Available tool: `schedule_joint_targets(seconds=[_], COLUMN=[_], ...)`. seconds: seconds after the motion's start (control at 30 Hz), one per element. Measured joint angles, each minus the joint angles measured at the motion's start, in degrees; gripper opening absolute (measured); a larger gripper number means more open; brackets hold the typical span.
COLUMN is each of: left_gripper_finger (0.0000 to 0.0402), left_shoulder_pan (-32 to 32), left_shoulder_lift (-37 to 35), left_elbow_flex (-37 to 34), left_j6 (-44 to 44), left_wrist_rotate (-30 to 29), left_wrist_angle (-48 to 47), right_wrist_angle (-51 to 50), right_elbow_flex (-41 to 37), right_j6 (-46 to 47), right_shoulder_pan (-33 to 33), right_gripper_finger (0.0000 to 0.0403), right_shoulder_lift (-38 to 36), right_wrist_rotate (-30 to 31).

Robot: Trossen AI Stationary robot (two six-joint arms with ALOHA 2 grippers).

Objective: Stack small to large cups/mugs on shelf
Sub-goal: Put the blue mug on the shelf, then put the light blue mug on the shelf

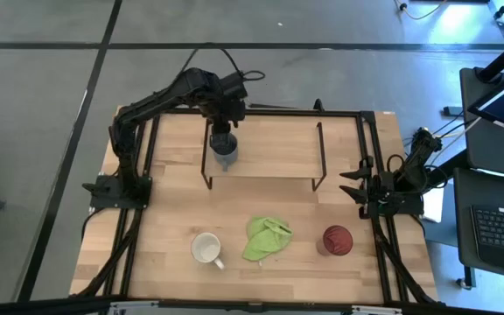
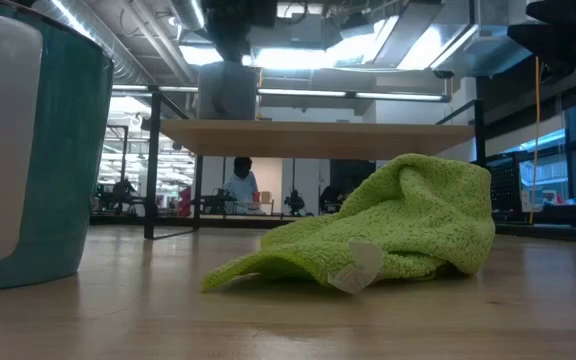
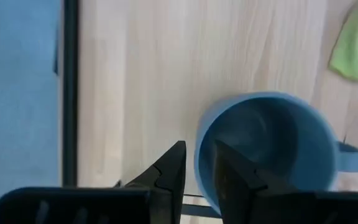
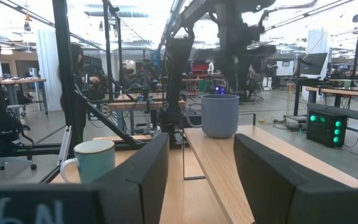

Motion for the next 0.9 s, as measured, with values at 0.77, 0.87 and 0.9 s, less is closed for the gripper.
schedule_joint_targets(seconds=[0.77, 0.87, 0.9], left_gripper_finger=[0.0067, 0.0073, 0.0077], left_shoulder_pan=[-29.40, -37.32, -39.62], left_shoulder_lift=[-30.63, -31.07, -30.69], left_elbow_flex=[-35.14, -42.28, -43.87], left_j6=[-55.71, -67.10, -70.23], left_wrist_rotate=[7.34, 7.15, 7.20], left_wrist_angle=[-0.57, 0.41, 1.62], right_wrist_angle=[-0.22, -0.20, -0.21], right_elbow_flex=[0.00, 0.00, 0.00], right_j6=[0.00, 0.01, 0.00], right_shoulder_pan=[-0.01, -0.01, 0.00], right_gripper_finger=[0.0181, 0.0181, 0.0181], right_shoulder_lift=[0.00, 0.01, 0.00], right_wrist_rotate=[0.00, 0.00, 0.00])
